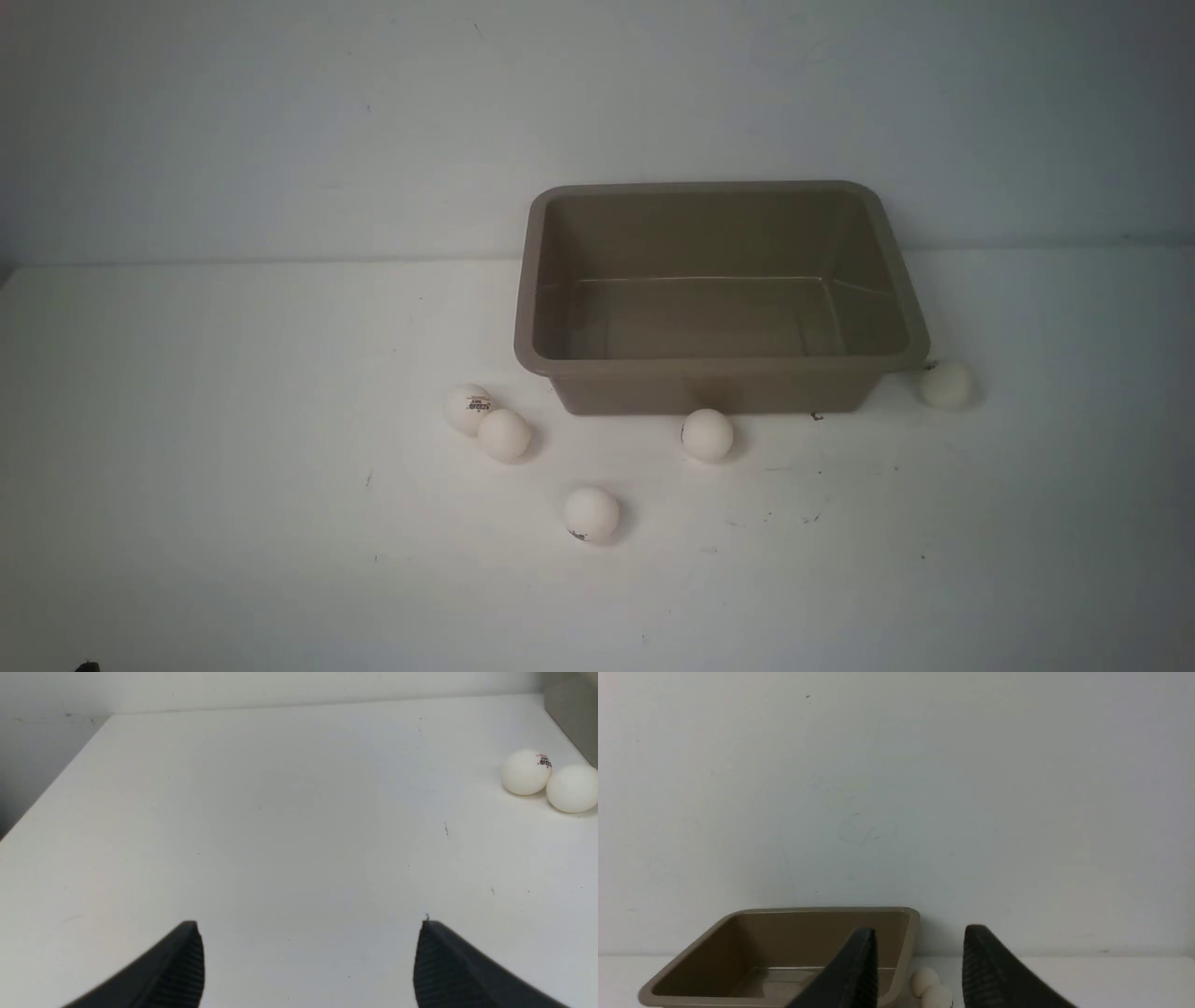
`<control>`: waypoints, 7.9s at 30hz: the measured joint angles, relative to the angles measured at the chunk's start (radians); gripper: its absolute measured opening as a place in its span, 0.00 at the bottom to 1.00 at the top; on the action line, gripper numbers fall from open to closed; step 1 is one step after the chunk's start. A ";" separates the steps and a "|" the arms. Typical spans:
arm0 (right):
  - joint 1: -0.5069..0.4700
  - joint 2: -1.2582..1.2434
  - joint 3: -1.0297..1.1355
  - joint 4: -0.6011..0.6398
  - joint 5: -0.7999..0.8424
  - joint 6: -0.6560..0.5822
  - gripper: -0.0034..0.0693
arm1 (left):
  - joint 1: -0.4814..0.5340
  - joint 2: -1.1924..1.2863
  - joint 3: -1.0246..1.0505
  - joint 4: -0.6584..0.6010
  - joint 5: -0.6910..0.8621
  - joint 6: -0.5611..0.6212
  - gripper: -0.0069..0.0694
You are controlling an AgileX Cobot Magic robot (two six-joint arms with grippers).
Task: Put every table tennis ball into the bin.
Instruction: Use the left arm to clamp the table tennis ball closest to it
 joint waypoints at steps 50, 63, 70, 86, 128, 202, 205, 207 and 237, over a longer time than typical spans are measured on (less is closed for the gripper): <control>0.000 0.043 -0.209 0.027 0.251 0.023 0.38 | 0.000 0.000 0.000 -0.005 -0.003 0.000 0.80; 0.000 0.043 -0.209 0.026 0.275 0.023 0.38 | 0.000 0.000 0.001 -0.179 -0.369 -0.091 0.80; 0.000 0.043 -0.209 0.011 0.330 -0.011 0.38 | 0.000 0.000 0.001 -0.228 -0.489 -0.181 0.80; 0.000 0.043 -0.209 0.009 0.337 -0.055 0.38 | -0.001 0.191 -0.357 -0.269 0.042 0.018 0.80; 0.000 0.043 -0.209 -0.026 0.445 -0.056 0.38 | -0.001 1.082 -0.776 -1.013 0.547 1.097 0.80; 0.000 0.043 -0.209 -0.072 0.478 -0.132 0.38 | -0.519 1.830 -1.117 -0.732 0.156 0.767 0.79; 0.000 0.043 -0.209 -0.073 0.478 -0.132 0.38 | -0.519 1.854 -1.117 -0.732 0.131 0.769 0.79; 0.000 0.043 -0.209 -0.073 0.478 -0.132 0.38 | -0.519 1.860 -1.117 -0.731 0.128 0.769 0.79; 0.000 0.043 -0.209 -0.076 0.459 -0.134 0.38 | -0.560 1.896 -1.117 -0.728 0.059 0.812 0.74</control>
